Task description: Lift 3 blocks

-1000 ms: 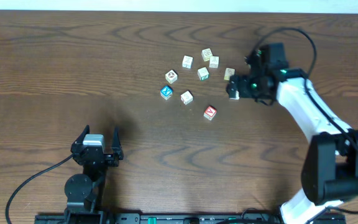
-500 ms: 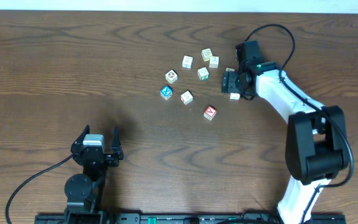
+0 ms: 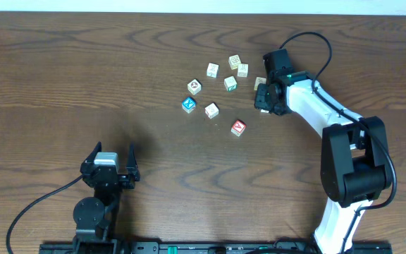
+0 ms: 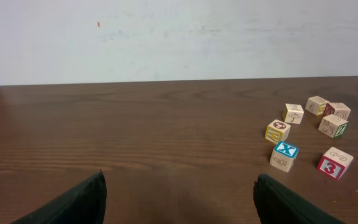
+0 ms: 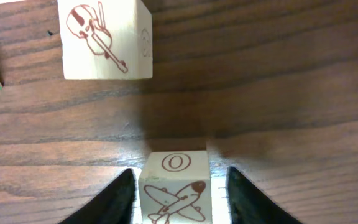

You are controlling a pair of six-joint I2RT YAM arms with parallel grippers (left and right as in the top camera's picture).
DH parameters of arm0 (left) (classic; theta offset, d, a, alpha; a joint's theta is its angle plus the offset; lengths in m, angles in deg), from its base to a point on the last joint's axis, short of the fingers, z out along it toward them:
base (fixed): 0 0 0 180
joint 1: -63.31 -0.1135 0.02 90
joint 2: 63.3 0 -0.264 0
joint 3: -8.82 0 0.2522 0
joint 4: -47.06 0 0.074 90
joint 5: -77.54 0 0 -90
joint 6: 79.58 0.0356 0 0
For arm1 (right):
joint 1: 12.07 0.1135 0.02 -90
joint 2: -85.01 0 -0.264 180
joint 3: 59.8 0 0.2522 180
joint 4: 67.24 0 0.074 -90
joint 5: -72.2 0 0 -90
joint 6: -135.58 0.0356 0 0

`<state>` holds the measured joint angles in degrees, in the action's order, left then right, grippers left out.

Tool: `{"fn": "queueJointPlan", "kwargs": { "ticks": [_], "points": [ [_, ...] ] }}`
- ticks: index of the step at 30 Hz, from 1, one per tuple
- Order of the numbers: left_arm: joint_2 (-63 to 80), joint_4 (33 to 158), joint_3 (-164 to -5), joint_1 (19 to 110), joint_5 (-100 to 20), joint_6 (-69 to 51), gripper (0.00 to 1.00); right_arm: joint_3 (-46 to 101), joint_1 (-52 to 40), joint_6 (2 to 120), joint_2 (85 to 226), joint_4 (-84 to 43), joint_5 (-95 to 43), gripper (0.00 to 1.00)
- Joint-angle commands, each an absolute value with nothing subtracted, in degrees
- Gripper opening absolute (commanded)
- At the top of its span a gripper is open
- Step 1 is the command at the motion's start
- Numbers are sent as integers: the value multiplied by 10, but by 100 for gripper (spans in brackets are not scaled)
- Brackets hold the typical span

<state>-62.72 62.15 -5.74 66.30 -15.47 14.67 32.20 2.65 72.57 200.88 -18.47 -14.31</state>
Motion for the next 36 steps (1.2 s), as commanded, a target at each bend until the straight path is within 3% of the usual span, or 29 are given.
{"fn": "queueJointPlan", "kwargs": {
  "ticks": [1,4,9,16,21,28,36],
  "points": [
    [-631,648,-52,660,-149,140,76,329,36,729,2023,-180,-138,42],
    [-631,648,-52,660,-149,140,76,329,38,723,2023,-176,-138,41],
    [-631,648,-52,660,-149,140,76,329,38,721,2023,-160,-138,19],
    [-631,648,-52,660,-149,140,76,329,38,697,2023,-151,-138,12],
    [-631,648,-52,660,-149,140,76,329,38,687,2017,-102,-139,1],
    [-631,648,-52,660,-149,140,76,329,43,687,1994,17,-148,1],
    [-631,648,-52,660,-149,140,76,318,104,687,1994,56,-165,1]
  ]
}}
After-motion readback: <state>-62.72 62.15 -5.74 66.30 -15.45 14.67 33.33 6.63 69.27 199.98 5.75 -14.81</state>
